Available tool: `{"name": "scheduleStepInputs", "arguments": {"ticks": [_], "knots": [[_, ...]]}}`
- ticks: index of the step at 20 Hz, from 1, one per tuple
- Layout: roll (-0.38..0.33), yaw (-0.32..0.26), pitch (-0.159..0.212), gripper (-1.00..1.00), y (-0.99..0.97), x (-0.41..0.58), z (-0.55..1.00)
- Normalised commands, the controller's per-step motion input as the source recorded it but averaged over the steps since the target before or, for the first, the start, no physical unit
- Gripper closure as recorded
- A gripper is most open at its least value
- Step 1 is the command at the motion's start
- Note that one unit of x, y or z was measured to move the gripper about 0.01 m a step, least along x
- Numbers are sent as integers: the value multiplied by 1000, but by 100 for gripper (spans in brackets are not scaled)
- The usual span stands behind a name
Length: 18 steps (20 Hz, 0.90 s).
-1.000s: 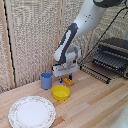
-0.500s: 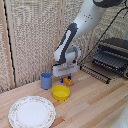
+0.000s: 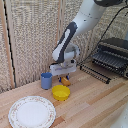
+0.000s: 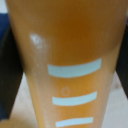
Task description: Kindly employ your clamp to softly take hold of the bread. Delicately rest it on the oven pan, verifying that it is even on the surface. Using your clamp and attentiveness, smoothly glide the pan into the oven and along the appropriate brackets, securing it in position.
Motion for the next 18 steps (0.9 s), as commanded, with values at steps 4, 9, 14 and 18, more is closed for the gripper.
{"name": "scheduleStepInputs", "arguments": {"ticks": [4, 9, 14, 18], "knots": [[-40, -304, 4, 100, 0, 150, 782], [-62, -268, 23, 100, 0, 282, 842], [-71, -252, 7, 100, 0, 315, 793], [-55, -238, 9, 100, -8, 341, 808]]}}
